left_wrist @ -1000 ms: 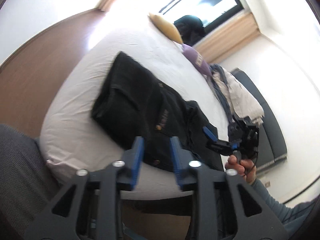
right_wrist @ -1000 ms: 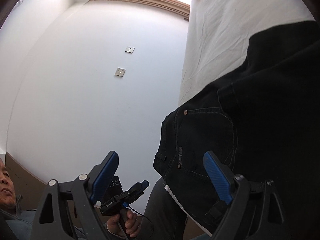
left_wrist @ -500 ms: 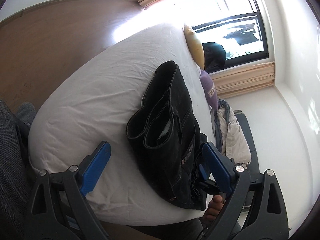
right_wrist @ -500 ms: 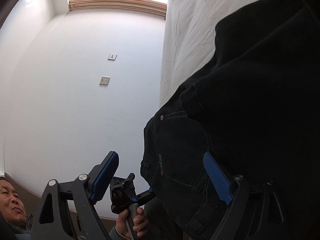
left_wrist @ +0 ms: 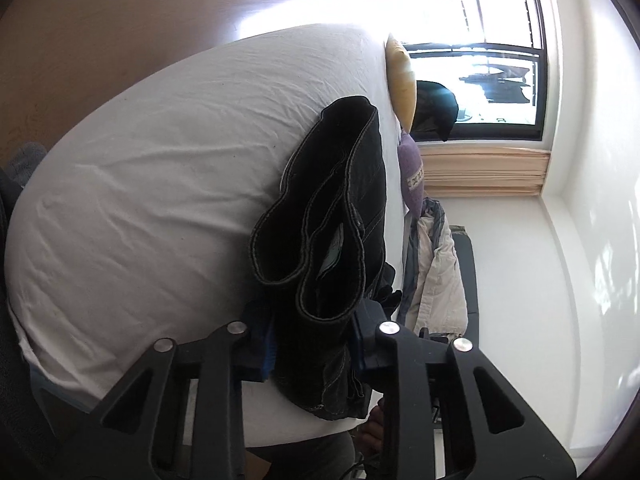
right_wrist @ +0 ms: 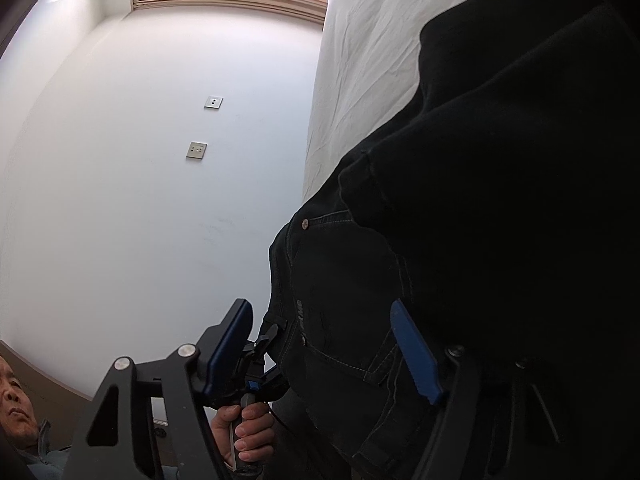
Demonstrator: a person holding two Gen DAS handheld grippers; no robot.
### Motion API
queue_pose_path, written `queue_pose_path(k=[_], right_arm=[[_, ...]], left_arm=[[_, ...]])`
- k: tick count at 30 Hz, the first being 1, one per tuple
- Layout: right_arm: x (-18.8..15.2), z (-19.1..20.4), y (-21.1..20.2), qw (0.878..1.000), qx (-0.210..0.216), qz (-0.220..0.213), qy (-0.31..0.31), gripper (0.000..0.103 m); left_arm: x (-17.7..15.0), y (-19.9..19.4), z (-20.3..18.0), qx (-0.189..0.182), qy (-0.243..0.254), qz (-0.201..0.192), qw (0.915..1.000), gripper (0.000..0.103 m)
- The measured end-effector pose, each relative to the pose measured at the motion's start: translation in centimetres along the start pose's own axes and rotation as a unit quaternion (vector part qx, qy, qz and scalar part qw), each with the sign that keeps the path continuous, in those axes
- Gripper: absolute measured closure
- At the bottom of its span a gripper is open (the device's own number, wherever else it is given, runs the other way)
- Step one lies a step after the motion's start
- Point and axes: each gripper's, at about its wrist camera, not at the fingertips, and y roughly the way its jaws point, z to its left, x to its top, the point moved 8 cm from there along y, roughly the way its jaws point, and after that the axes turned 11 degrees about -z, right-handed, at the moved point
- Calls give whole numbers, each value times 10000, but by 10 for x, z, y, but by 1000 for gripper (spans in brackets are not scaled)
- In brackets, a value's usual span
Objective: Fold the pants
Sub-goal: 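Lift the jeans with both grippers and fold them over in half, then lower the folded jeans onto the bed and open both grippers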
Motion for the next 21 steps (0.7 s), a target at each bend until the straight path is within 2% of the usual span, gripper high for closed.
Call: queue_pose_path(k=[5,10,14,16,18,21], right_arm=[[-3,-7,11,9990,-412,90,-113,36],[1,-15,9,9994,-303,-71,157,36],[5,-16,6,9983,-481,-76,331,34],[12,-6,-5,9977,-562,-223,316,23],[20,11,-20,9976,-641,-244,32,21],[29,39,-42,9949,-844,-29,-545,21]], left_arm=[[0,-3,-26,-94,451,-117,9989,90],[-9,-4,-85,-343,1250,-149,9915,91],[-28,5,-134,-502,1907,-66,9803,91],[-41,11,-159,-525,2314,-27,9714,90],[-57,17,-180,-588,2661,62,9621,90],[-92,35,-212,-700,3068,318,9487,90]])
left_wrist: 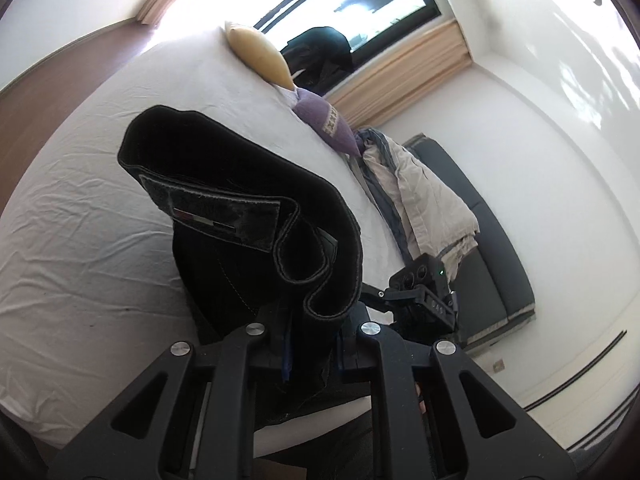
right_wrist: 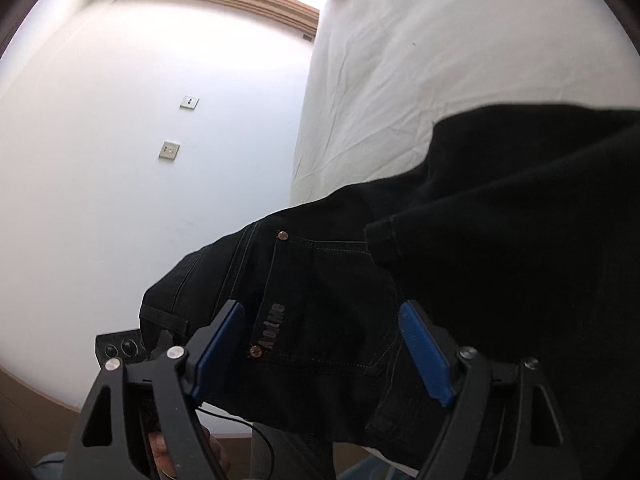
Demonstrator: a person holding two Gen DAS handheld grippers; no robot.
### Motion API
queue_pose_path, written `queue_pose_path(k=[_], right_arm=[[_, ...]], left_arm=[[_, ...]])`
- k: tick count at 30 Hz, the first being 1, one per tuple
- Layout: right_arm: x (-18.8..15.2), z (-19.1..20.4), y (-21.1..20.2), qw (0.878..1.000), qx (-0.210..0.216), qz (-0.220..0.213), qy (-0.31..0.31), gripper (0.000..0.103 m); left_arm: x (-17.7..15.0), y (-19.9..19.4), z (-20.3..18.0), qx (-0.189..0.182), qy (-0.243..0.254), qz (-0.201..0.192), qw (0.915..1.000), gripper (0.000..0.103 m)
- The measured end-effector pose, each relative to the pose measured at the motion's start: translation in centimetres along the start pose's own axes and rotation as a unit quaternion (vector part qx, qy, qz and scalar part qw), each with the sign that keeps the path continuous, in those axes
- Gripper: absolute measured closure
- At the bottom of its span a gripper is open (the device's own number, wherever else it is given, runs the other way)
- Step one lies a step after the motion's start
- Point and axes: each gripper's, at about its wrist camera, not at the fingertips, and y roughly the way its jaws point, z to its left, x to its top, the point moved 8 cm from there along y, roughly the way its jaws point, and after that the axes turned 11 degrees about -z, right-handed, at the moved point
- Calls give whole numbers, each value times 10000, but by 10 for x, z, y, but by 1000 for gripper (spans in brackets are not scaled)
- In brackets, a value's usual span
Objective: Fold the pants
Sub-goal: 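Lower the folded jeans onto the bed and open both grippers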
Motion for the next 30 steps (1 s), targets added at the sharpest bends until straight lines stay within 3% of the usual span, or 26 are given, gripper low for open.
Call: queue_pose_path(k=[7,12,21,22,25,27,29,30], right_arm=[[24,22,-73,9980,355,-151,-505,11],[26,-16,-98,9988,-126,-233,-420,11],[3,-58,-93,9954,-766,60,-570,12],[2,-60,-91,9941,-860,76,-656,14],[-1,-65,-79,9889,-1144,226,-922,37],[0,-75,-82,9883,-1201,218,-914,61],[5,-85,-88,9892,-1224,117,-801,77],[7,-89,-92,9901,-1193,62,-732,80]], left_arm=[[-60,76,-86,-355,1057,781,9907,90],[-118,130,-96,-173,1438,1497,9781,90],[-152,160,-111,62,2194,1799,9589,90],[-158,162,-116,84,2282,1802,9568,90],[-171,168,-127,137,2583,1792,9492,90],[-179,172,-131,170,2736,1829,9441,90],[-182,176,-132,168,2795,1819,9426,90],[-185,175,-132,157,2791,1843,9423,90]])
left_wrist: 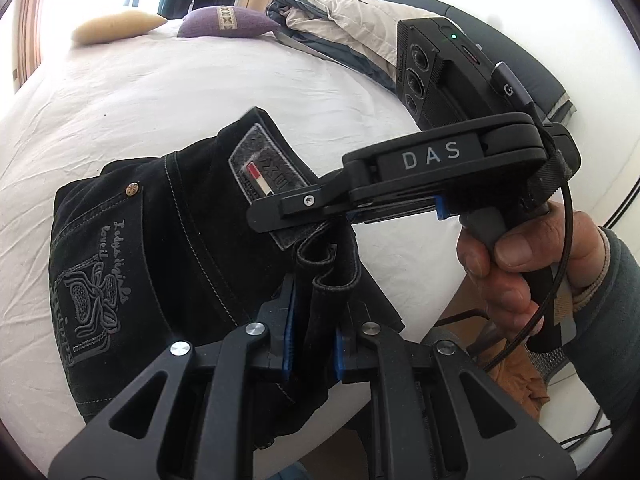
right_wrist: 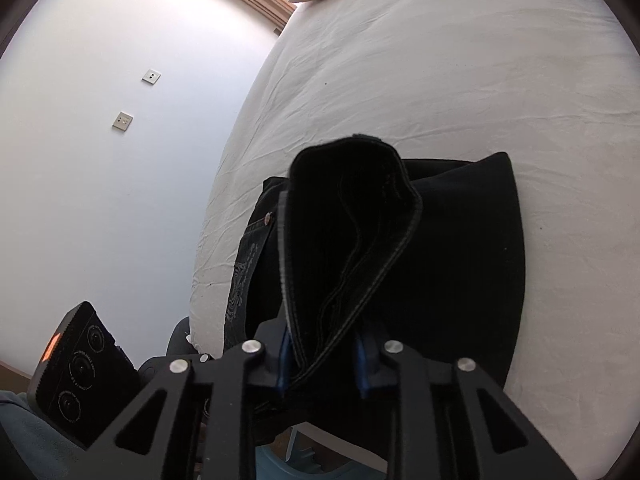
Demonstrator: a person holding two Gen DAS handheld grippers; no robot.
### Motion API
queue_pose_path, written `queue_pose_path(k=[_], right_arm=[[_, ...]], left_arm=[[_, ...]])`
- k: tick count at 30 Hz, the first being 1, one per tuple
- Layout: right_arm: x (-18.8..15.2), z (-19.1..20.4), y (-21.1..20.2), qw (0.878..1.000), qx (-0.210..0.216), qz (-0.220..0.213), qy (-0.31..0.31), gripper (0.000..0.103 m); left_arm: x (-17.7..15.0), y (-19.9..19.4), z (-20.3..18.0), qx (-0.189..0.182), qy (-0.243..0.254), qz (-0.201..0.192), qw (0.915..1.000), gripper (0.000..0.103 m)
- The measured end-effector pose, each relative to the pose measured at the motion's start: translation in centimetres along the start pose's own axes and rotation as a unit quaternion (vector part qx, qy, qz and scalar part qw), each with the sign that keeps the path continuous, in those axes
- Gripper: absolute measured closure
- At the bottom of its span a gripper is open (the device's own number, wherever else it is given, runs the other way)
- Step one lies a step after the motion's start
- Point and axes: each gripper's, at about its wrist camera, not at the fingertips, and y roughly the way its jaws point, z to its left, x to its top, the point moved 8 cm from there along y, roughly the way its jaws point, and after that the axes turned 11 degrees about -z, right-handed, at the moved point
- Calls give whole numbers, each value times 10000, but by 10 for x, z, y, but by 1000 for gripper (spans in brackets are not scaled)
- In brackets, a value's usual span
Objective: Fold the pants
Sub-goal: 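Lower the folded jeans onto the bed and open both grippers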
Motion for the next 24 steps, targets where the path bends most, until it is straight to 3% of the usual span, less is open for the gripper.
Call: queue_pose_path(k=[8,17,21,24], right_arm=[[7,-17,-10,9995,-217,-223,-62,85],[2,-51,11,9994,-300,-147,127,85],[-3,-68,12,9989,-25,-276,371,85],[-6,-71,8,9979,203,-321,530,80]], left_arm=[[-13,32,-19,-19,353,153,9993,90],[-44,78,-29,78,546,605,9966,89],[-52,77,-30,-260,183,658,9973,76],[-55,58,-27,-638,-311,879,9936,74]])
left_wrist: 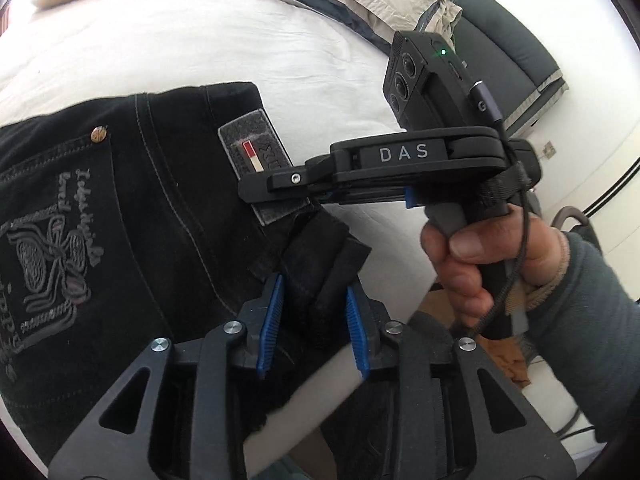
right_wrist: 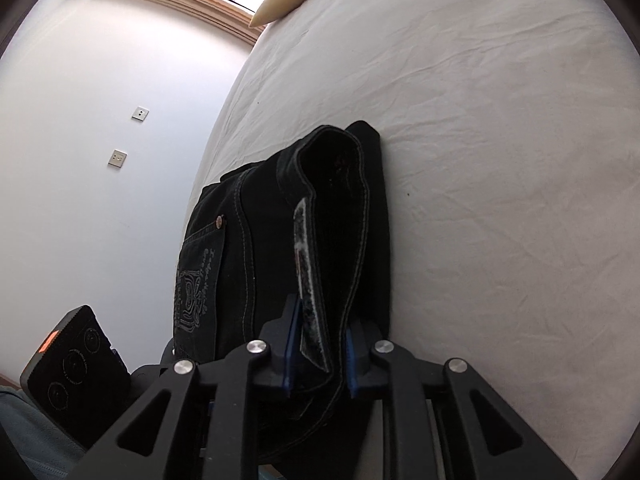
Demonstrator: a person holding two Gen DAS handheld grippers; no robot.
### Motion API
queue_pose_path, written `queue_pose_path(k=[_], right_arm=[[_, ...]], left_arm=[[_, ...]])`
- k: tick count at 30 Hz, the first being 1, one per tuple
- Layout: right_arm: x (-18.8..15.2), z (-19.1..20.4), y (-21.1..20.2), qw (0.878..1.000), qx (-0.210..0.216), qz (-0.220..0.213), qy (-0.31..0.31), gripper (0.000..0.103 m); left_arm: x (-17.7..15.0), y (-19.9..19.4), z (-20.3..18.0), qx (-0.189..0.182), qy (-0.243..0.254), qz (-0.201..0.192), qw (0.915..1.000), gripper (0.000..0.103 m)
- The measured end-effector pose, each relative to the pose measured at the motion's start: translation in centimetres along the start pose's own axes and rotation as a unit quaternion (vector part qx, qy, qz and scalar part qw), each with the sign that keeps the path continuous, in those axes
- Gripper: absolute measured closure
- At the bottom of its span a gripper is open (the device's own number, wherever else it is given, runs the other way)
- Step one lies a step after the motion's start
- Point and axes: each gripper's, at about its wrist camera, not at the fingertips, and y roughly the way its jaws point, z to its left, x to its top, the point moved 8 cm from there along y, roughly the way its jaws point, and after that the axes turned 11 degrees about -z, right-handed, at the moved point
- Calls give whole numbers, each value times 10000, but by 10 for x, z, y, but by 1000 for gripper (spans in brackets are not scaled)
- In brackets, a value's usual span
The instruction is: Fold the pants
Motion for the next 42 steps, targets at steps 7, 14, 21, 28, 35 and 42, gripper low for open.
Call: queue_pose_path(k=[7,14,21,28,35,42], right_arm=[[10,-4,-48,9980,-414,-454,124,48],[-20,47,-41,9978,610,-252,66,48],[-40,15,-40,9957,636,-191,640,52],[-32,25,-73,9969,560,-378,399,41],[11,65,-32,9917,1225,-351,153,37],[13,17,5,9880,1186,-60,990,41]], left_arm=[[18,-72,46,85,-431,-574,9974,74],[11,-67,98,765,-621,-456,9941,74],[16,-58,95,1058,-508,-330,9925,74],[20,-58,97,1018,-539,-314,9929,74],[23,-61,95,944,-560,-313,9935,74],[66,-90,103,-89,-548,-829,9950,74]])
